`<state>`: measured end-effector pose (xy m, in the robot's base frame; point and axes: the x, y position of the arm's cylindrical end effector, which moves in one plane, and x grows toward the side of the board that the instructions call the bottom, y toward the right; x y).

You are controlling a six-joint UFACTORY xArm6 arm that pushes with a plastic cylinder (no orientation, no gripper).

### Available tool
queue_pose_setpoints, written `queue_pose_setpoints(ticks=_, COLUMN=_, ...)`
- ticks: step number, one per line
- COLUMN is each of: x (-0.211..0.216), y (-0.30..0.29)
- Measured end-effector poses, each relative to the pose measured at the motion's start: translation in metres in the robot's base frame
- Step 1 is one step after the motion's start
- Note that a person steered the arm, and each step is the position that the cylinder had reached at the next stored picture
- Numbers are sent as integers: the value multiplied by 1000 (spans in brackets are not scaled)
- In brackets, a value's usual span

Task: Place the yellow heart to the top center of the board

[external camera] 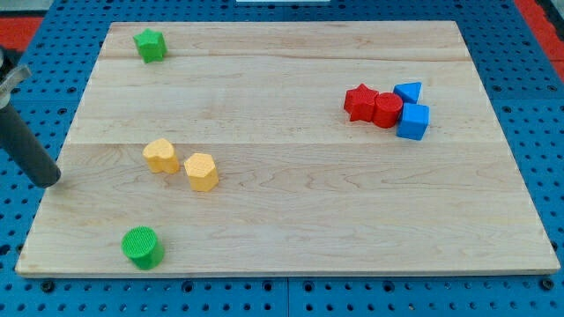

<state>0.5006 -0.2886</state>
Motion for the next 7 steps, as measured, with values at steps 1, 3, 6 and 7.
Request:
queue_pose_setpoints(ticks=1, x=-4, y=14)
queue_pose_setpoints(ticks=3, x=-6, y=87)
queue_pose_setpoints(ticks=6, x=-105, y=146)
queue_pose_setpoints(ticks=7, x=-117, y=148)
